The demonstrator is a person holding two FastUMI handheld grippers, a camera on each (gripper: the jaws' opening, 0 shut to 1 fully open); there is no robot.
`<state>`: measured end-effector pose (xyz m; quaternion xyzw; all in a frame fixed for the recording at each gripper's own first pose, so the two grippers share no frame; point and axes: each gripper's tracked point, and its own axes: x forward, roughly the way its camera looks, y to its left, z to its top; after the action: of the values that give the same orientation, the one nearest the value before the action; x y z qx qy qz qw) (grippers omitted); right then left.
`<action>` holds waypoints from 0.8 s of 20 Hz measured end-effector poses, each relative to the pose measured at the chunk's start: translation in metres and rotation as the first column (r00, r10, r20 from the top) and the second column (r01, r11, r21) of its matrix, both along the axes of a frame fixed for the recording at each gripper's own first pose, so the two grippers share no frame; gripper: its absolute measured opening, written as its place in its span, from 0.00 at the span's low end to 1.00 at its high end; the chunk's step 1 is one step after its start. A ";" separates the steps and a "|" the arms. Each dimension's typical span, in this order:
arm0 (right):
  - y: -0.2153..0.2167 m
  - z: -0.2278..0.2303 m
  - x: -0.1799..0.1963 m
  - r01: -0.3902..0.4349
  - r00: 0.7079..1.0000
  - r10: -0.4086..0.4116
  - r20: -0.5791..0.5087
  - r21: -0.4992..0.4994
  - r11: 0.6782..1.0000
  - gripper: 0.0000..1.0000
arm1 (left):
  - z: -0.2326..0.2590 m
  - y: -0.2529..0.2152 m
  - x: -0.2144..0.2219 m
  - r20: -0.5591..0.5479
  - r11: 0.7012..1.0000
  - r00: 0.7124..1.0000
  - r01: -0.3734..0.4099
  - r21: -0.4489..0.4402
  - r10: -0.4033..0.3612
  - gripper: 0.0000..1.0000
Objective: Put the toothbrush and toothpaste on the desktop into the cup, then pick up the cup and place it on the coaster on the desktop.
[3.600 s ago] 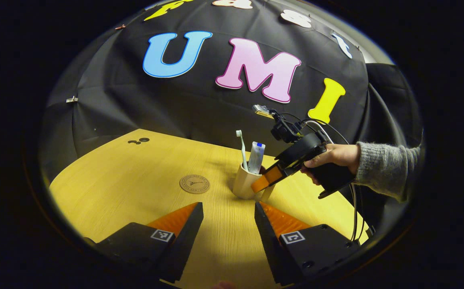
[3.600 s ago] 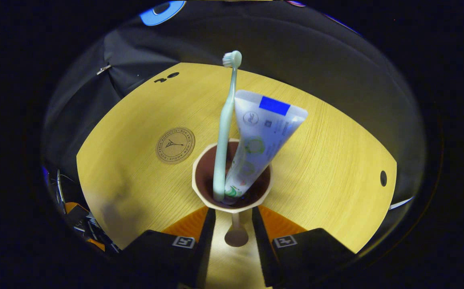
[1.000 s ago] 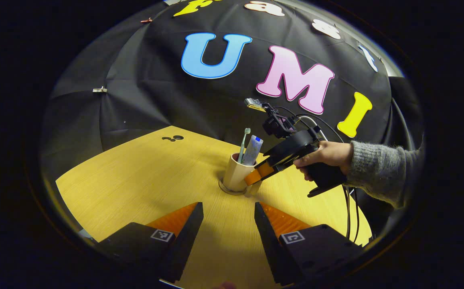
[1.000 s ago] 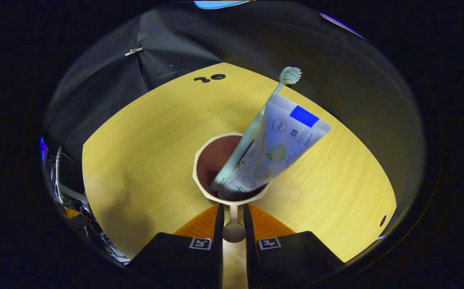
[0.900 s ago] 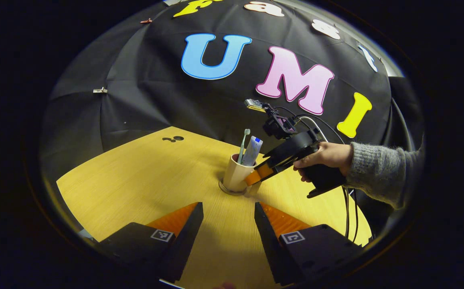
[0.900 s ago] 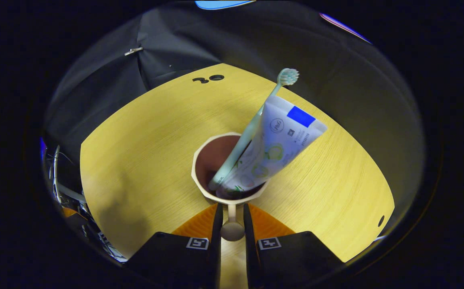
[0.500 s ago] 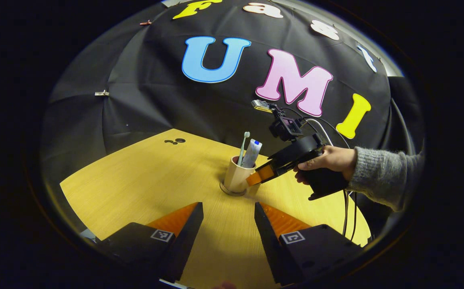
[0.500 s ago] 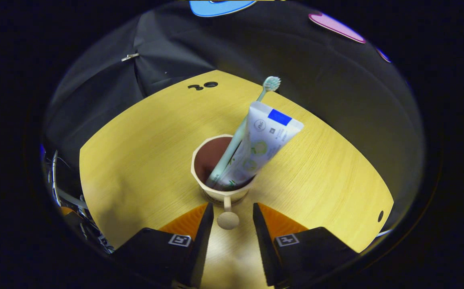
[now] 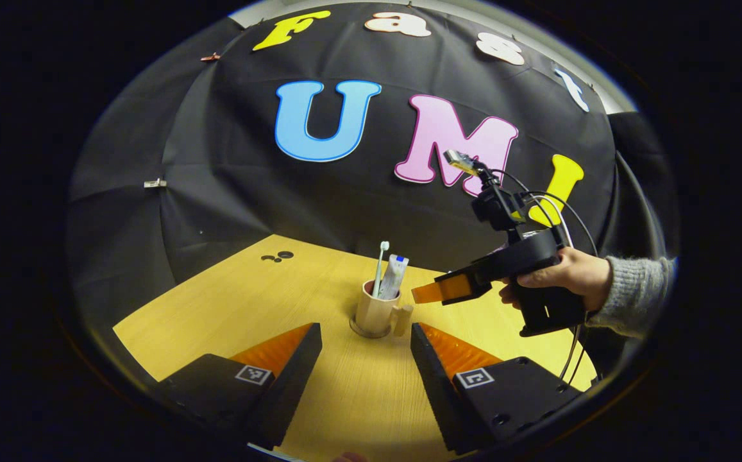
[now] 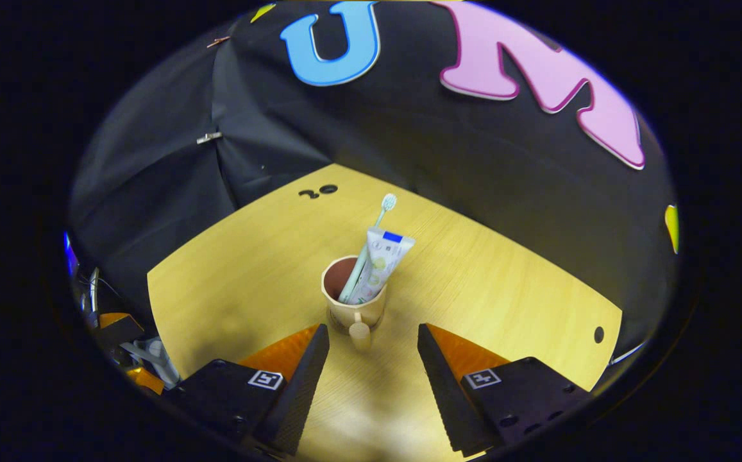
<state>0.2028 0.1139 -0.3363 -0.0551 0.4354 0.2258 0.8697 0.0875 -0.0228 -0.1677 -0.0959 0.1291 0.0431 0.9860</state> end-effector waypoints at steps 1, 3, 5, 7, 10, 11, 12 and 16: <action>-0.004 0.011 -0.003 0.015 1.000 -0.015 0.016 0.011 1.000 0.86 | 0.007 -0.003 0.000 0.008 1.000 1.000 0.011 0.007 -0.011 0.89; -0.011 0.033 -0.011 0.055 0.997 -0.057 0.051 0.039 0.998 0.88 | 0.019 -0.005 0.002 0.017 0.999 1.000 0.025 0.034 -0.025 0.93; -0.020 0.053 -0.020 0.086 0.992 -0.091 0.083 0.061 0.994 0.89 | 0.035 -0.007 0.000 0.037 0.997 0.999 0.037 0.061 -0.039 0.93; -0.031 0.078 -0.030 0.113 0.984 -0.124 0.128 0.084 0.990 0.93 | 0.050 -0.010 -0.002 0.058 0.996 0.997 0.055 0.075 -0.060 0.93; -0.046 0.106 -0.052 0.157 0.964 -0.178 0.197 0.119 0.980 0.94 | 0.074 -0.015 -0.002 0.084 0.993 0.993 0.078 0.084 -0.085 0.95; -0.048 0.117 -0.060 0.167 0.956 -0.194 0.221 0.135 0.977 0.94 | 0.082 -0.019 -0.003 0.092 0.992 0.991 0.090 0.086 -0.098 0.95; -0.052 0.128 -0.068 0.177 0.947 -0.209 0.243 0.150 0.973 0.94 | 0.088 -0.022 -0.004 0.101 0.991 0.989 0.099 0.091 -0.108 0.95; -0.058 0.153 -0.091 0.202 0.921 -0.246 0.304 0.168 0.965 0.97 | 0.104 -0.035 -0.010 0.113 0.983 0.981 0.145 0.111 -0.158 0.95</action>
<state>0.1120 0.0564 -0.1836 0.0170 0.2750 0.1412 0.9509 0.0778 -0.0580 -0.0632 -0.0376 0.0733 -0.0314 0.9961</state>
